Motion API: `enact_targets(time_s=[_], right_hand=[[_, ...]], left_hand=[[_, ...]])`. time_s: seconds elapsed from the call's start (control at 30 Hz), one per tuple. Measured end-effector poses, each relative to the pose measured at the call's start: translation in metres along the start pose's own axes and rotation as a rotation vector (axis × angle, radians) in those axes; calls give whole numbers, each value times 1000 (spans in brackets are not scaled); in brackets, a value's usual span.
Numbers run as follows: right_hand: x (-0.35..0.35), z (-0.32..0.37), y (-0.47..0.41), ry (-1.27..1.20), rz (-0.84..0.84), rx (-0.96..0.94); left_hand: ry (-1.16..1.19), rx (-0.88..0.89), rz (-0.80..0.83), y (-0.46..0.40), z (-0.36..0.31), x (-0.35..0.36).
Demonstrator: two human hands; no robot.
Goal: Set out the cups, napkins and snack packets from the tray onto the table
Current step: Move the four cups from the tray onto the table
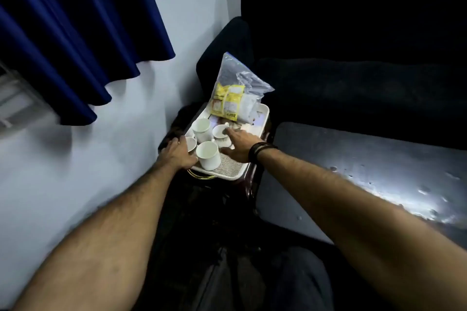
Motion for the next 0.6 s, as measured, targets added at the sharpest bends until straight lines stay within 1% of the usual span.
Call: enact_targets(time_s=[0.07, 0.17, 0.27, 0.4, 0.5, 0.6], right_hand=[[12, 16, -13, -19, 11, 5], [37, 36, -28, 0, 20, -3], [53, 41, -46, 38, 10, 3], [67, 45, -65, 71, 38, 25], [72, 44, -69, 88, 61, 37], [71, 42, -58, 34, 1, 15]], left_hand=[[43, -13, 16, -10, 7, 4], [69, 12, 89, -27, 9, 10], [33, 26, 133, -40, 7, 12], [-21, 90, 182, -51, -6, 16], [-69, 82, 149, -52, -7, 17], [-71, 58, 112, -41, -5, 18]])
Point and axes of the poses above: each hand's wrist, its own y-axis away from the middle knuckle, its own x-axis out of the palm, z = x × y, the point moved 7 cm from there along -y, towards the middle knuckle, and after that the axes turned 10 degrees about y, right-handed, at the moved point
